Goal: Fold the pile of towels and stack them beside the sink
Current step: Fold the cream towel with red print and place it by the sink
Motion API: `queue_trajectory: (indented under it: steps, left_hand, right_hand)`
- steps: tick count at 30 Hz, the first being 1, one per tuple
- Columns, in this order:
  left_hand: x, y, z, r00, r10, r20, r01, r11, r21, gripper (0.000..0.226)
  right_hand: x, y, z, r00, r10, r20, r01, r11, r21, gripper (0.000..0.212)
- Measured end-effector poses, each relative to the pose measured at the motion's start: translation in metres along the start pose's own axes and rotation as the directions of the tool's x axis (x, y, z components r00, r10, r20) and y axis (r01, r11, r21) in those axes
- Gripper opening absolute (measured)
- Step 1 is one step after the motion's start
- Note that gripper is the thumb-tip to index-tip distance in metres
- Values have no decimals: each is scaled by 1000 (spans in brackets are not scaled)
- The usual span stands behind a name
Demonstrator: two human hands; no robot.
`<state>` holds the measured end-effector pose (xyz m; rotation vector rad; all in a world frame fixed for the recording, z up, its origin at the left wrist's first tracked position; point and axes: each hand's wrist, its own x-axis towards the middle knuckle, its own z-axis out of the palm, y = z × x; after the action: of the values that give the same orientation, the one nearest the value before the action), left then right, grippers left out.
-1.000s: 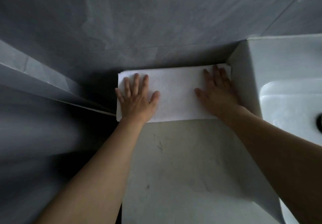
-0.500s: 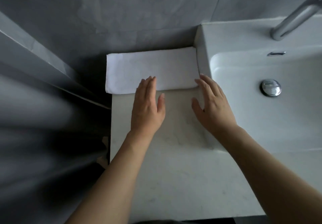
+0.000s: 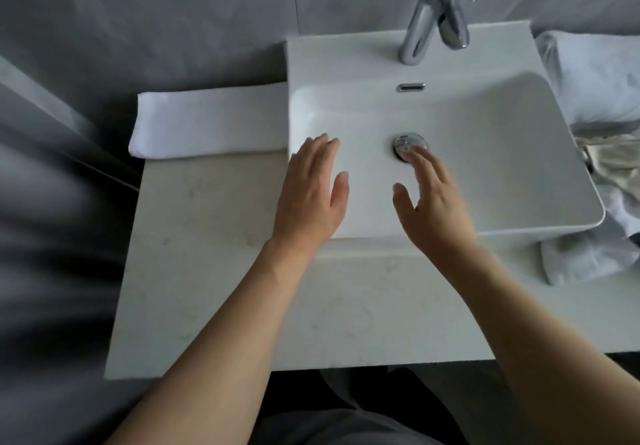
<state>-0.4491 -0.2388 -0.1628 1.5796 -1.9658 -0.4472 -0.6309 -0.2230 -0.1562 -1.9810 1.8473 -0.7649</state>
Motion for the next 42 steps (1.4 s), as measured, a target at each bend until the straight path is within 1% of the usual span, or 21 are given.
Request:
queue_trajectory:
  steps: [6,11,14,18,21,23,25,27,28,30,31,32,33,35,36,37,38,39,40,41,42]
  left_hand:
    - [-8,69,37,1000,8,28,-8,1000,-8,47]
    - [7,109,80,995,86,49,-84,996,-31,44]
    - [19,147,113,994,94,58,-90,994,-69,43]
    - [33,206,162,989,137,51,-133,988,-84,42]
    - [49,252,197,993,115,-11,-116,990,-83,38]
    - [58,286,223,991,131,-22,-133,987,-94,36]
    - [68,316,246,987,162,-3,-162,983,-92,38]
    - [78,337,266,979,192,73,-189,981,-51,46]
    - [83,342,275,967,205,150,-208,978,4,55]
    - [91,346,292,927,166,336,-221,966,133,72]
    - [93,346,298,913,124,389,-204,964,171,73]
    - [95,346,302,916,98,388,-182,966,186,65]
    - [96,345,305,936,97,340,-165,970,179,50]
    - [98,347,308,968,132,213,-172,968,181,18]
    - [99,349,307,967,158,201,-195,965,176,9]
    - [100,351,306,958,178,225,-212,968,137,4]
    - [102,352,304,952,177,249,-199,978,63,2]
    - [104,353,300,958,141,248,-139,990,-27,5]
    - [106,357,294,972,68,223,-40,991,-128,9]
    - [108,360,289,982,-31,186,81,960,-267,13]
    - [111,365,283,973,-152,175,216,868,-447,15]
  right_hand:
    - [-16,59,-62,997,16,-69,-18,999,-27,43]
    - [-17,103,-102,986,40,-159,-48,998,-47,41]
    - [-18,146,-136,977,51,-207,-65,996,-65,41]
    - [-16,220,-185,951,104,-290,-135,987,-89,42]
    - [-13,276,-215,946,150,-288,-192,973,-125,49]
    - [-12,309,-231,950,200,-239,-235,963,-130,57]
    - [-11,337,-243,961,222,-166,-244,961,-129,64]
    - [-11,359,-251,974,199,-106,-212,968,-134,68]
    - [-11,368,-252,978,192,-79,-202,970,-138,67]
    - [-9,383,-254,976,216,-8,-215,967,-139,68]
    - [-8,388,-254,975,220,31,-213,967,-141,71]
    - [-8,393,-255,977,207,57,-197,969,-148,72]
    - [-8,396,-256,981,183,71,-171,973,-154,73]
    - [-4,401,-261,987,140,85,-126,981,-148,77]
    - [-2,403,-263,988,125,89,-112,984,-137,78]
    - [0,404,-263,990,113,85,-101,986,-130,79]
    - [2,404,-263,992,104,78,-93,987,-131,78]
    - [3,404,-263,993,97,72,-87,987,-135,78]
    - [4,405,-261,994,86,66,-76,987,-139,78]
    - [5,405,-260,996,73,58,-65,988,-139,78]
    - [7,406,-259,997,67,46,-61,990,-129,78]
